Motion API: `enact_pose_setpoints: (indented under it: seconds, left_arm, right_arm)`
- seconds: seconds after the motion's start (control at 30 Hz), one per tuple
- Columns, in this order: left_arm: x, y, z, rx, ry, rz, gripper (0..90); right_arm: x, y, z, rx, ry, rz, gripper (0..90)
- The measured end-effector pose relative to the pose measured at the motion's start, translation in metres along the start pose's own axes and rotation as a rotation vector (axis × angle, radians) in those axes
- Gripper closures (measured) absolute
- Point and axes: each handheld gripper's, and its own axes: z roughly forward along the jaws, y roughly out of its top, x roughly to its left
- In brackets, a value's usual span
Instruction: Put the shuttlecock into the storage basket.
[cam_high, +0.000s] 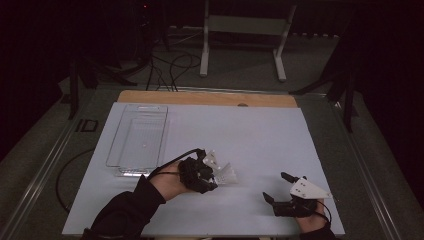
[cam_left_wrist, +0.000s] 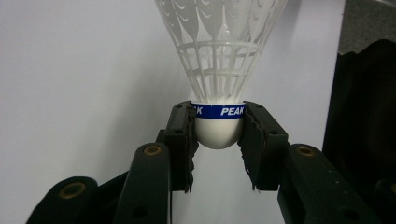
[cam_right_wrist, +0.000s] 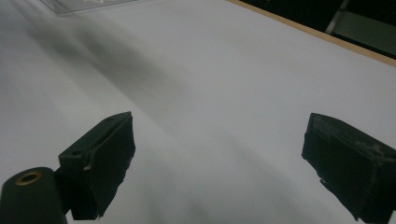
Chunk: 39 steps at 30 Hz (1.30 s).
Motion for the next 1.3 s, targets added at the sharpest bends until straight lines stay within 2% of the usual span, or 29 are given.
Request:
enact_pose_setpoints:
  seconds: [0.07,0.2,0.43,0.47,0.6,0.7,0.87,1.2,1.3]
  left_arm:
    - [0.002,-0.001,-0.003,0.003,0.008,-0.013,66.7]
    - [0.003,-0.002,-0.007,-0.003,0.006,-0.012,66.7]
    - [0.011,-0.009,-0.020,-0.009,0.019,-0.049,66.7]
    - [0.012,-0.009,-0.021,-0.006,0.030,-0.049,66.7]
    - [0.012,-0.010,-0.025,-0.011,0.028,-0.047,66.7]
    - [0.013,-0.010,-0.033,-0.008,0.048,-0.043,66.7]
    - [0.017,-0.013,-0.043,-0.030,0.059,-0.058,66.7]
    - [0.022,-0.026,-0.058,-0.029,0.092,-0.083,66.7]
    - [0.026,-0.033,-0.068,-0.036,0.105,-0.102,66.7]
  right_arm:
    - [0.000,0.000,0.000,-0.001,0.000,0.002,9.1]
    - [0.001,0.000,0.000,-0.001,0.000,-0.001,9.0]
    - [0.001,0.001,-0.002,-0.017,-0.004,-0.010,9.0]
    - [0.001,0.001,-0.002,-0.018,-0.001,-0.006,9.0]
    - [0.001,0.001,-0.001,-0.018,0.007,-0.005,9.0]
    - [0.002,0.001,0.000,-0.018,0.007,-0.008,9.0]
    - [0.002,0.001,-0.001,-0.017,0.007,-0.001,9.0]
    - [0.002,0.001,0.000,-0.014,0.005,-0.007,9.0]
    - [0.003,0.002,0.000,-0.013,0.007,-0.010,9.0]
